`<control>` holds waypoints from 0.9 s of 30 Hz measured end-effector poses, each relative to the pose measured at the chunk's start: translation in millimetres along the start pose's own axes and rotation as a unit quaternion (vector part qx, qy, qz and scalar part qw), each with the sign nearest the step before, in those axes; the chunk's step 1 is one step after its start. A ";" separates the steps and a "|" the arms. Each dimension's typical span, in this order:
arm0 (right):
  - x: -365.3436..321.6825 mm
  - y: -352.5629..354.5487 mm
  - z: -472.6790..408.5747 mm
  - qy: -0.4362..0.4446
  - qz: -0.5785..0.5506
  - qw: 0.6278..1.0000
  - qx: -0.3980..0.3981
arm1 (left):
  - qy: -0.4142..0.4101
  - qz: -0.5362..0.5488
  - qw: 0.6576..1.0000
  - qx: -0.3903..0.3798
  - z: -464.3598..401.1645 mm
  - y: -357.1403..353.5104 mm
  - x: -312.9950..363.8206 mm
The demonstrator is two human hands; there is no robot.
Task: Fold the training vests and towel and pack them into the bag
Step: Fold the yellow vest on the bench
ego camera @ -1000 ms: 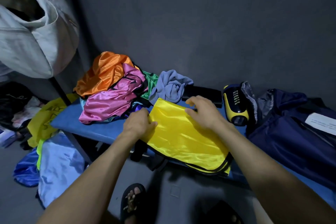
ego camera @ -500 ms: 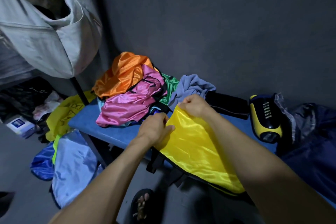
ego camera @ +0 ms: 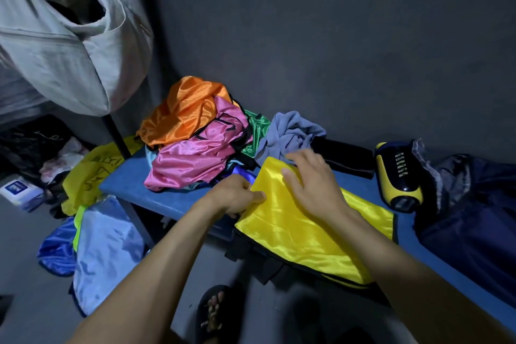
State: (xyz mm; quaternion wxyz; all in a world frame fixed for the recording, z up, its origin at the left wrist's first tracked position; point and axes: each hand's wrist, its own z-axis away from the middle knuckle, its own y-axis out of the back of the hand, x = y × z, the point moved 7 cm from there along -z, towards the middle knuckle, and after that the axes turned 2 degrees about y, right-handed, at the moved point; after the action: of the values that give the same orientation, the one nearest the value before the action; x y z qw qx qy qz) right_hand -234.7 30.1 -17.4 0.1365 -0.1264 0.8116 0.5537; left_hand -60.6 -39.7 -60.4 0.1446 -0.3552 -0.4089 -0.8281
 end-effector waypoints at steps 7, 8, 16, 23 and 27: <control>66.3 -2.2 110.0 -0.060 0.119 0.965 -0.227 | -0.030 -0.039 0.997 0.051 11.5 -0.5 -0.1; 76.6 0.0 114.6 -0.086 0.125 0.961 -0.232 | -0.033 -0.046 0.997 0.055 12.7 -1.9 -1.3; 88.4 7.5 118.5 -0.145 0.111 0.961 -0.208 | -0.002 0.193 0.980 -0.043 40.8 -30.9 -2.7; 50.7 33.3 70.9 -0.136 -0.061 0.984 -0.098 | -0.135 0.093 0.987 -0.005 45.5 -16.5 22.1; 14.8 34.8 5.7 -0.126 -0.269 0.945 -0.136 | -0.263 0.041 0.964 0.011 61.8 -8.6 53.5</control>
State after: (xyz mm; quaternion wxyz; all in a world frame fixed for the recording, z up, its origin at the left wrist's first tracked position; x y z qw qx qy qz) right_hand -260.5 47.0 5.4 0.3636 -0.2863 0.6407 0.6127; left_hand -73.8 16.6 -2.0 0.0699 -0.5754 -0.4264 -0.6944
